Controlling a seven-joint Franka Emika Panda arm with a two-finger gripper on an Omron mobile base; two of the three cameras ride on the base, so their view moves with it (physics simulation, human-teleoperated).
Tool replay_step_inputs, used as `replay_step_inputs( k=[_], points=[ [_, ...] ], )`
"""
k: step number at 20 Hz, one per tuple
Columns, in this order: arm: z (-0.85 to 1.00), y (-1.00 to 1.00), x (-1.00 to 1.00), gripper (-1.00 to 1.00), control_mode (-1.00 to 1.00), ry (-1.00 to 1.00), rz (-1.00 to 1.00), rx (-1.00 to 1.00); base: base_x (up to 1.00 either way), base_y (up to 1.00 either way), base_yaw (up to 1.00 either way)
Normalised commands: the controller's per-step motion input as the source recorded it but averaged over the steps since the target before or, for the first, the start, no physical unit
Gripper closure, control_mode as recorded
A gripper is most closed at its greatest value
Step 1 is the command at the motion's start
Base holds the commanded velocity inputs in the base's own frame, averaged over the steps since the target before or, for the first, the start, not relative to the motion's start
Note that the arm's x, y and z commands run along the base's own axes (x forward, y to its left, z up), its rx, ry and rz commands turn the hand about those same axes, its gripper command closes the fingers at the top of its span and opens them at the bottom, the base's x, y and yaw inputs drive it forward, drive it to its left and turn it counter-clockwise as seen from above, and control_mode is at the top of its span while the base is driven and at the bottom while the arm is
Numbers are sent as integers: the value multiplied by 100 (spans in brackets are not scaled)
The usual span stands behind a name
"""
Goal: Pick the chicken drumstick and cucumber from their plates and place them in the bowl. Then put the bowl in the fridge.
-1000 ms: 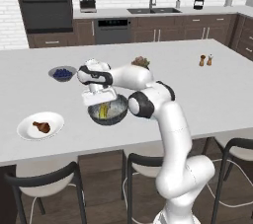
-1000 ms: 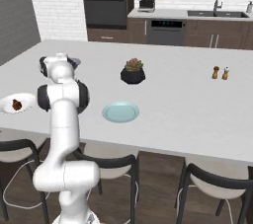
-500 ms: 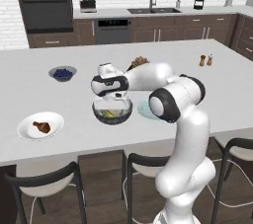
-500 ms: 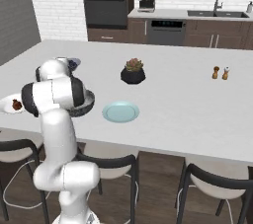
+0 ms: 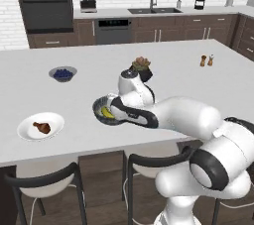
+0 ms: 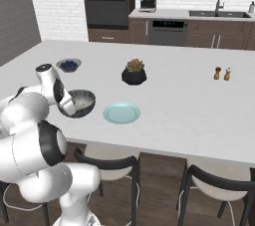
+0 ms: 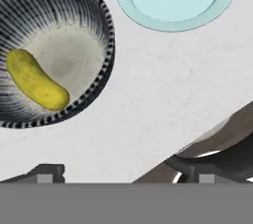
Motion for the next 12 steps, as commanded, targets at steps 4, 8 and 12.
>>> replay_step_inputs(
  k=[4, 8, 12],
  points=[
    [97, -24, -46, -100, -100, -14, -3, 8, 0, 0, 0],
    [100, -62, -25, -100, -100, 13, 6, 6, 0, 0, 0],
    [74, -65, -47, -100, -100, 9, 22, -2, 0, 0, 0]
  ],
)
